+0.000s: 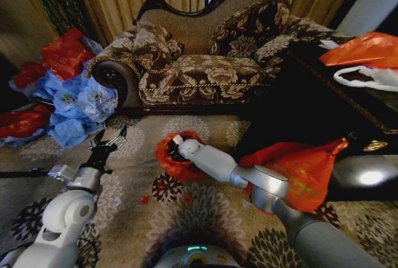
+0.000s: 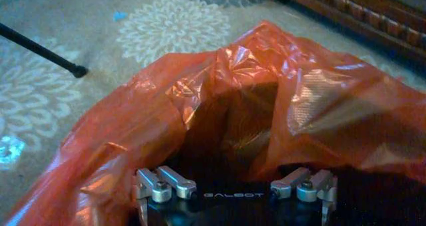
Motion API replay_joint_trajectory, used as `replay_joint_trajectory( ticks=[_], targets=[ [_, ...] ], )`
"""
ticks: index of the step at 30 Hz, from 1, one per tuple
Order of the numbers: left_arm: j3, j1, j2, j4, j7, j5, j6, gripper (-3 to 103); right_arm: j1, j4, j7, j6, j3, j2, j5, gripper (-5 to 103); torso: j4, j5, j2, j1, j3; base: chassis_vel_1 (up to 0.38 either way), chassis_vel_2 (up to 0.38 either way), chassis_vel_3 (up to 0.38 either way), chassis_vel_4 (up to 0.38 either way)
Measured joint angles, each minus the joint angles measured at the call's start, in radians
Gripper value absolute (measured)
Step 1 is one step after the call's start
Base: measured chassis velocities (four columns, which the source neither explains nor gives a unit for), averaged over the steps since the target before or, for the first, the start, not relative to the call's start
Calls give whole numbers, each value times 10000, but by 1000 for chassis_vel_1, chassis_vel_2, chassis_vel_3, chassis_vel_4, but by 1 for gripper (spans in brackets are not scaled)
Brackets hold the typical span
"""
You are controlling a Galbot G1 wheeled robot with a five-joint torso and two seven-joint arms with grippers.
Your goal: Place a garbage bag over the trash bin.
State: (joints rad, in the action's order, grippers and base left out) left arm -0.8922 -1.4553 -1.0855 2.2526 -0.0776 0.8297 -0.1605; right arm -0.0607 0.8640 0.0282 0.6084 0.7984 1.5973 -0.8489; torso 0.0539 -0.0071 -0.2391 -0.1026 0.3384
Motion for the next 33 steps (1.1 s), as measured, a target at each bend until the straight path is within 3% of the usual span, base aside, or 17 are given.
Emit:
replay_joint_trajectory(
  ticks=[4, 13, 22, 24, 33],
  targets=[
    [41, -54, -22, 48, -2, 1, -4, 100, 41, 91, 61, 8, 42, -341, 15, 96, 11, 0, 0, -1, 0, 0, 0, 0, 0],
    [79, -139, -18, 146, -3, -23, 1, 100, 124, 491, 59, 21, 126, -1032, 86, 96, 7, 1, 0, 0, 0, 0, 0, 0, 0],
    [98, -34, 294, 145, -46, 68, -75, 100, 194, 2646, 258, 405, 208, -2627, -512, 94, 7, 2, 0, 0, 0, 0, 0, 0, 0],
    [169, 22, 380, 79, -69, 69, -103, 100, 188, 3596, 430, 526, 106, -3259, -817, 96, 5, 1, 0, 0, 0, 0, 0, 0, 0],
    [242, 3, 831, 59, -124, 157, -196, 100, 91, 6089, 1020, 492, -439, -4839, -1448, 97, 5, 1, 0, 0, 0, 0, 0, 0, 0]
  ],
)
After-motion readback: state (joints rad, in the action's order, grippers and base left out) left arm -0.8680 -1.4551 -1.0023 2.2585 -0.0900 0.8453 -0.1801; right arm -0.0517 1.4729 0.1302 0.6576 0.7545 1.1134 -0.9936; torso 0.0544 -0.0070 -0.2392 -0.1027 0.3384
